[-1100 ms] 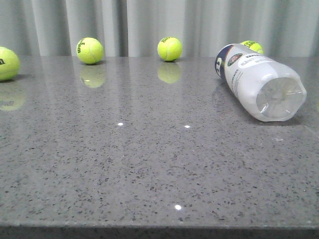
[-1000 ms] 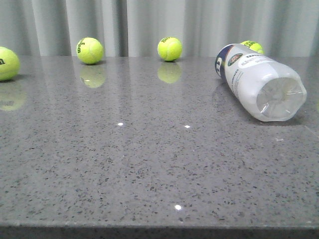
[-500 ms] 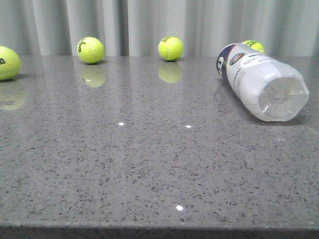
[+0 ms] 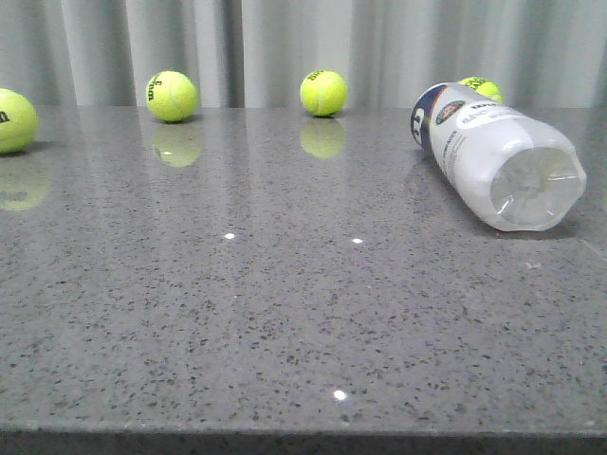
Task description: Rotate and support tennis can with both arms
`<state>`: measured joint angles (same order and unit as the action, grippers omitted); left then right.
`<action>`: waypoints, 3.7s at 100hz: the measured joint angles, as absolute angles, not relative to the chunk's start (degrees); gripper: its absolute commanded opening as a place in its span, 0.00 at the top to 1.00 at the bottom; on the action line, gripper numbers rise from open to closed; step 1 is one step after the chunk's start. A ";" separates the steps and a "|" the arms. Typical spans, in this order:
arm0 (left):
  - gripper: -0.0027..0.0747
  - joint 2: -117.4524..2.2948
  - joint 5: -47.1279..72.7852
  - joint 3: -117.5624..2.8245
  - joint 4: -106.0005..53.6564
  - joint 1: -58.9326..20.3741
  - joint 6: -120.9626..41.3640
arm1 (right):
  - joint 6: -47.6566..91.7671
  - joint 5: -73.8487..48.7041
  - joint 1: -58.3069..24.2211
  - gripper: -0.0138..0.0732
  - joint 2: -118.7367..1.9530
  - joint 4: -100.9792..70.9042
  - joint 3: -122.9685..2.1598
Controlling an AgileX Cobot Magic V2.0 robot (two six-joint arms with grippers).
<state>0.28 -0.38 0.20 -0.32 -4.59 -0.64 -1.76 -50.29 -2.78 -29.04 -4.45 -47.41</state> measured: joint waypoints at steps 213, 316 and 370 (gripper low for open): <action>0.99 0.28 -0.38 0.20 -0.32 -4.59 -0.64 | 1.25 -46.51 -9.54 0.10 -99.56 -14.21 -80.33; 0.99 0.28 -0.38 0.20 -0.32 -4.59 -0.64 | 24.51 -68.15 -12.93 0.64 -101.36 -13.83 -102.58; 0.99 0.28 -0.38 0.20 -0.32 -4.59 -0.64 | 67.53 -58.81 -29.78 0.64 -107.02 -13.44 -105.71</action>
